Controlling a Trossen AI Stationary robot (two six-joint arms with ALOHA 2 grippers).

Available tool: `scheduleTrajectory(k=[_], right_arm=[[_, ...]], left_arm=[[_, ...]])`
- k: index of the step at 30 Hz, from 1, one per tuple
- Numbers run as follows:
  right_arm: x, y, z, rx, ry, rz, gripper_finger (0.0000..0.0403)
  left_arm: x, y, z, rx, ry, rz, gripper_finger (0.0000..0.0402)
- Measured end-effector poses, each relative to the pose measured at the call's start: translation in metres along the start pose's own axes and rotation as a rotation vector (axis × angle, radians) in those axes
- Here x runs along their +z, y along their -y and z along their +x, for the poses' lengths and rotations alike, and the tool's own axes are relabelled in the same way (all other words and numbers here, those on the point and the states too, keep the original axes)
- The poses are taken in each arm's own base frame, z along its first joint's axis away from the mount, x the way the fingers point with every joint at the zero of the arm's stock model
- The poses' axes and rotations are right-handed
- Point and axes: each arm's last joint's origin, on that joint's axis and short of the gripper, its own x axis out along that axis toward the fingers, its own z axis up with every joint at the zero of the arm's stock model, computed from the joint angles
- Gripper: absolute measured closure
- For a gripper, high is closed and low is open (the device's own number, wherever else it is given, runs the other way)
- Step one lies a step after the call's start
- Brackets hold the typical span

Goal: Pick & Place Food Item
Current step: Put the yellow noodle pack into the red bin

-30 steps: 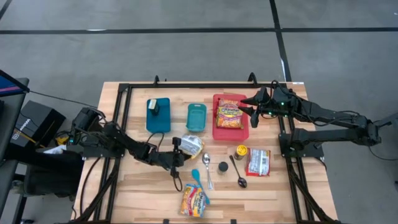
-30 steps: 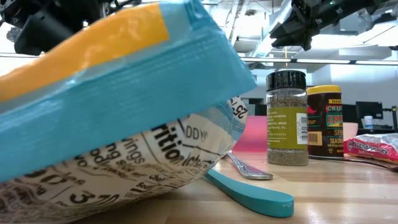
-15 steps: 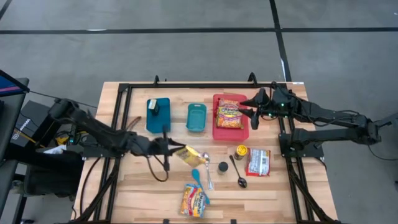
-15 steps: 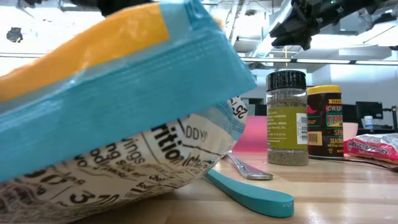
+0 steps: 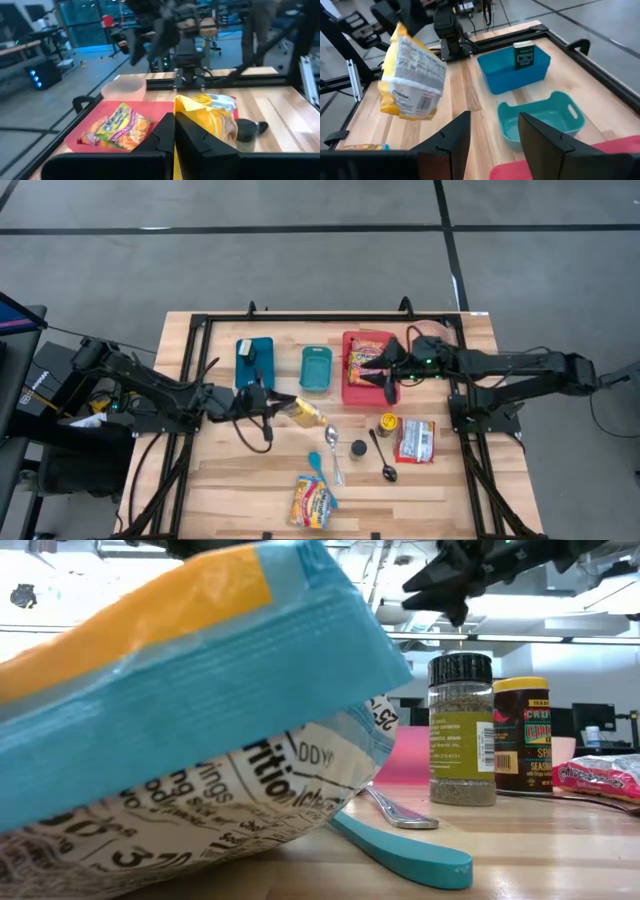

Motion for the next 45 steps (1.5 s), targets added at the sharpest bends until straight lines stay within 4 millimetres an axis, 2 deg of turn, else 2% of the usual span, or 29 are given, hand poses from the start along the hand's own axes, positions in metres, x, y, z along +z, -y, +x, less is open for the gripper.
scheduleTrajectory(k=[9,16,19,22,28,38,45], right_arm=[[-0.004,-0.001,0.018,0.053,-0.010,-0.008,0.0244],[-0.006,-0.012,0.023,0.074,0.005,-0.053,0.0244],[-0.004,-0.021,0.026,0.106,0.036,-0.084,0.0244],[-0.013,-0.026,0.034,0.120,-0.003,-0.108,0.0244],[-0.020,-0.031,0.048,0.135,-0.023,-0.116,0.0244],[-0.022,-0.029,0.050,0.135,-0.035,-0.095,0.0242],[-0.022,-0.029,0.051,0.132,-0.035,-0.094,0.0205]], left_arm=[[-0.002,-0.013,0.008,0.064,-0.006,-0.109,0.0401],[-0.002,-0.019,0.011,0.079,-0.005,-0.180,0.0401],[-0.004,-0.019,0.016,0.043,0.005,-0.209,0.0401],[-0.004,-0.015,0.024,0.005,0.048,-0.232,0.0401],[-0.018,-0.016,0.037,0.011,-0.001,-0.245,0.0401],[-0.018,-0.020,0.041,0.010,0.026,-0.290,0.0401],[-0.016,-0.021,0.042,0.002,0.046,-0.301,0.0401]])
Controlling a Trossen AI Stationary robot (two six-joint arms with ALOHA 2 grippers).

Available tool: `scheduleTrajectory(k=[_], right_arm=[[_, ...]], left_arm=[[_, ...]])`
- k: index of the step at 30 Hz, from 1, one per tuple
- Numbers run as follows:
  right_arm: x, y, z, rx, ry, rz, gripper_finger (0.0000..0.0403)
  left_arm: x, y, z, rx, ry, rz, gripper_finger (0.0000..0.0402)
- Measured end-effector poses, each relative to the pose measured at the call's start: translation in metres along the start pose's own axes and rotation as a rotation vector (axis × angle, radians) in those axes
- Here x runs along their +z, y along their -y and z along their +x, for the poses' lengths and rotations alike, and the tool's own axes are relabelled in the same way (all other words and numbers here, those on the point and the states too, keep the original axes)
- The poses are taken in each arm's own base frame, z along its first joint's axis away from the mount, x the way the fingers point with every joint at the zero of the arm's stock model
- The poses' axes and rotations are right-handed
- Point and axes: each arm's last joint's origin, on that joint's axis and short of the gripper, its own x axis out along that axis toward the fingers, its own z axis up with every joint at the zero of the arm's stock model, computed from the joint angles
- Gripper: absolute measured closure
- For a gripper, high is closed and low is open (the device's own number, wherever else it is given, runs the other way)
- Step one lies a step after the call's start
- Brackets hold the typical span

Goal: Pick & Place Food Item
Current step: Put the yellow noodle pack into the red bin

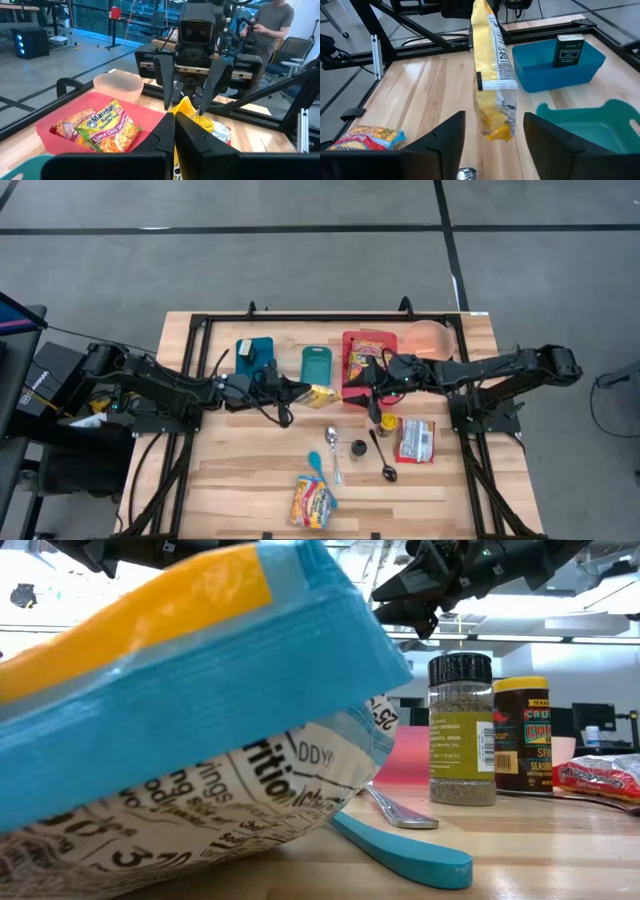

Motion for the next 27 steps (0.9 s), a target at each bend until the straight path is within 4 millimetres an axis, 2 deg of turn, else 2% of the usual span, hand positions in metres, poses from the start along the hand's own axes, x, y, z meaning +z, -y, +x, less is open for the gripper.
scheduleTrajectory(k=[8,14,17,22,27], right_arm=[[0.002,0.000,0.001,0.004,0.023,-0.002,0.0161],[0.001,0.001,0.014,0.009,0.063,-0.012,0.0159],[-0.009,0.006,0.022,-0.010,0.011,-0.005,0.0159],[-0.011,0.004,0.030,0.007,0.017,-0.008,0.0159],[-0.019,0.003,0.032,0.008,-0.042,-0.010,0.0159]], left_arm=[[0.000,0.000,0.000,0.000,0.001,-0.016,0.0401],[-0.002,0.002,0.003,-0.026,0.004,-0.022,0.0401],[-0.003,0.005,0.009,-0.037,-0.005,-0.023,0.0401],[-0.009,0.010,0.023,-0.041,-0.053,-0.004,0.0401],[-0.002,0.012,0.023,-0.046,-0.035,0.009,0.0401]])
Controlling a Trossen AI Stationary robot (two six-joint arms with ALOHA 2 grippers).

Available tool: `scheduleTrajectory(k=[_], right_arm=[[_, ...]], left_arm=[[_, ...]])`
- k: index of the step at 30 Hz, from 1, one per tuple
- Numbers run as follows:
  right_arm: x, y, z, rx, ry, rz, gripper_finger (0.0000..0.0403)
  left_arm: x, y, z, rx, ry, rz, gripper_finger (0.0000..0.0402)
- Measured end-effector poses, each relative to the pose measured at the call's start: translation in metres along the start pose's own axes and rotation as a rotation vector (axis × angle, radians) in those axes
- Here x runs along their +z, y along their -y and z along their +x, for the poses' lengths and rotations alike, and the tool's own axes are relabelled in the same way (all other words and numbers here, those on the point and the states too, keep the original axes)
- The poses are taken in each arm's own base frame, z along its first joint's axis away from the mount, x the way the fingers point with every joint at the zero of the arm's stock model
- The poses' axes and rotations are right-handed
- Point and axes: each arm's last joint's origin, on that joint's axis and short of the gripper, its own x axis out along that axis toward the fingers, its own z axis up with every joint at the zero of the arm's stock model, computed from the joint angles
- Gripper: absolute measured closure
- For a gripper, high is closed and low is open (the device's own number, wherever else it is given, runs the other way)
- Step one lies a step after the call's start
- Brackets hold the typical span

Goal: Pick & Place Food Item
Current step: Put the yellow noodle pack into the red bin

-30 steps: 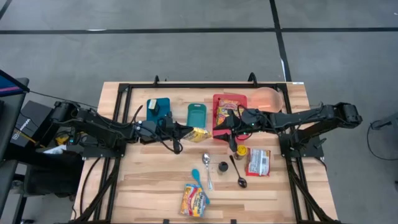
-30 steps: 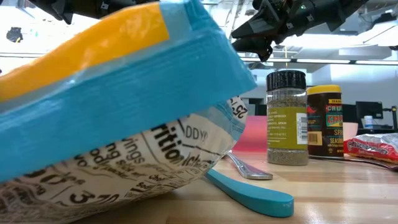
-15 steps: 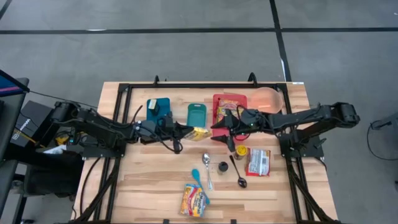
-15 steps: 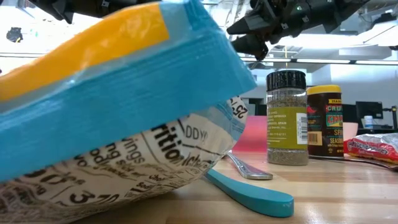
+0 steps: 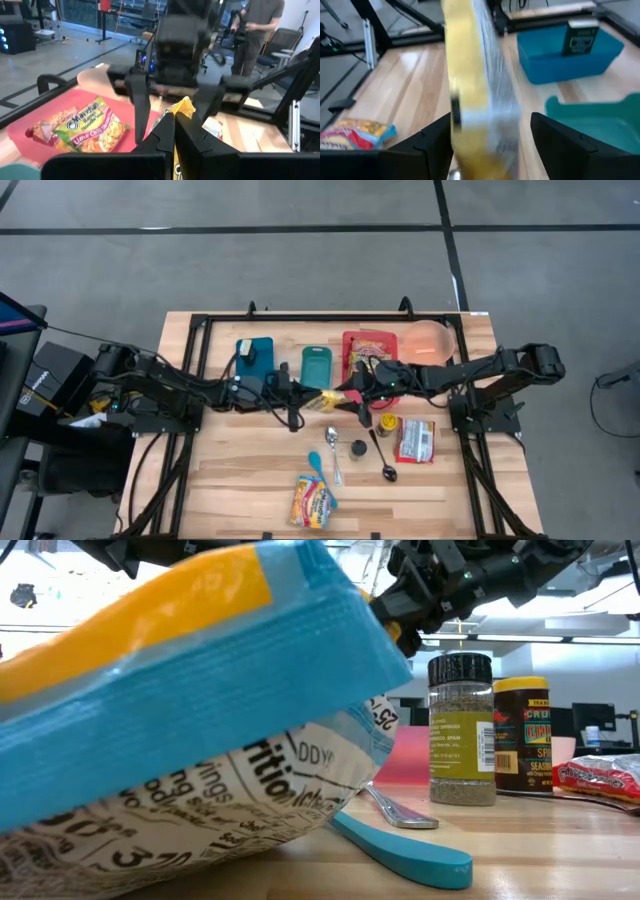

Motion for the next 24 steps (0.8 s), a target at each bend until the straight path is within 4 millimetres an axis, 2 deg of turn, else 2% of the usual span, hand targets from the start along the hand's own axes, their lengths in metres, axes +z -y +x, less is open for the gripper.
scheduleTrajectory(k=[4,14,24], right_arm=[[-0.005,0.001,0.000,-0.008,-0.048,0.004,0.0159],[0.004,-0.003,-0.004,0.025,0.012,0.000,0.0162],[0.005,-0.006,-0.004,0.036,0.033,0.014,0.0234]], left_arm=[[0.007,0.000,-0.005,-0.001,0.012,-0.004,0.0401],[0.005,-0.001,-0.005,0.003,-0.008,-0.002,0.0401],[0.005,-0.001,-0.005,0.004,-0.007,-0.003,0.0401]])
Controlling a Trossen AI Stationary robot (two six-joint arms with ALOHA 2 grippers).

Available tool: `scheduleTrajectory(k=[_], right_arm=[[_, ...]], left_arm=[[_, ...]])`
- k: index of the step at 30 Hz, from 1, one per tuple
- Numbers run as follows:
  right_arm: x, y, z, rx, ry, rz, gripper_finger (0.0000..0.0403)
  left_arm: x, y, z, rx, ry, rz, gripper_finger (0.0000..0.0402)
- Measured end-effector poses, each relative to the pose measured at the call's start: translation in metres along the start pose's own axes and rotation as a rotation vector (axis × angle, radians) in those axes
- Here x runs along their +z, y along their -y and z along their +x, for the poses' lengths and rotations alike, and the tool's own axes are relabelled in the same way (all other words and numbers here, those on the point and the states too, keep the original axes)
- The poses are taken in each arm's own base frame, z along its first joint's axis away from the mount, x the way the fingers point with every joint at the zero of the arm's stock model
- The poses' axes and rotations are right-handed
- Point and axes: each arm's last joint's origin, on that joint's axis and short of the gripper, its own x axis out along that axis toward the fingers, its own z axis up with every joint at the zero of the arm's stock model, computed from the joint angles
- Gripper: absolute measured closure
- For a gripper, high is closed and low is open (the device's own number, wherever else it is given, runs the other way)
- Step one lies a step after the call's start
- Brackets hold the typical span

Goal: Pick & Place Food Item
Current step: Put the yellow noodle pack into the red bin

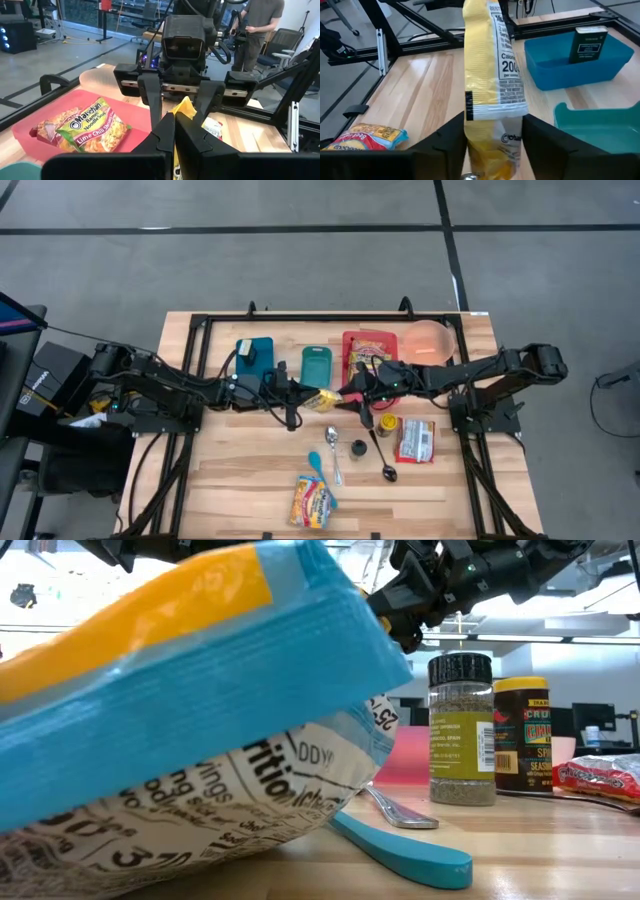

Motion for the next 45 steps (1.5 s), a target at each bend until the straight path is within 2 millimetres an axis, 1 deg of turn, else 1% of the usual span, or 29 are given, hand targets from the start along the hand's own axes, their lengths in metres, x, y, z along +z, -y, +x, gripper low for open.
scheduleTrajectory(k=[6,9,19,23,27,31,34,37,42,45], right_arm=[[0.000,0.000,0.000,0.000,0.002,0.017,0.0295],[0.000,0.000,0.000,0.000,0.003,0.040,0.0313],[0.002,0.000,0.000,0.004,0.025,0.032,0.0321],[0.002,0.000,0.000,0.003,0.024,0.032,0.0322],[0.002,0.000,0.000,0.003,0.020,0.031,0.0322],[0.001,0.000,0.000,0.002,0.015,0.030,0.0324],[0.000,0.000,0.000,0.000,0.004,0.031,0.0337],[-0.001,0.000,0.000,-0.002,-0.004,0.032,0.0355],[-0.001,0.000,0.000,-0.002,-0.003,0.032,0.0393],[0.000,0.000,0.000,-0.002,-0.002,0.032,0.0395]], left_arm=[[0.000,0.000,0.000,0.001,0.000,0.000,0.0401],[0.000,0.000,0.000,0.001,0.000,0.000,0.0401],[0.000,0.000,0.000,0.000,0.002,-0.001,0.0402],[0.000,0.000,0.000,-0.002,0.001,0.000,0.0394],[0.000,-0.001,0.001,-0.040,-0.007,0.001,0.0368],[0.001,-0.005,0.003,-0.066,-0.013,-0.014,0.0319],[0.002,-0.010,0.004,-0.051,-0.010,-0.028,0.0281],[0.004,-0.013,0.005,-0.041,0.009,-0.036,0.0253],[0.008,-0.018,0.006,-0.026,0.036,-0.045,0.0229],[0.009,-0.021,0.007,-0.016,0.046,-0.048,0.0225]])
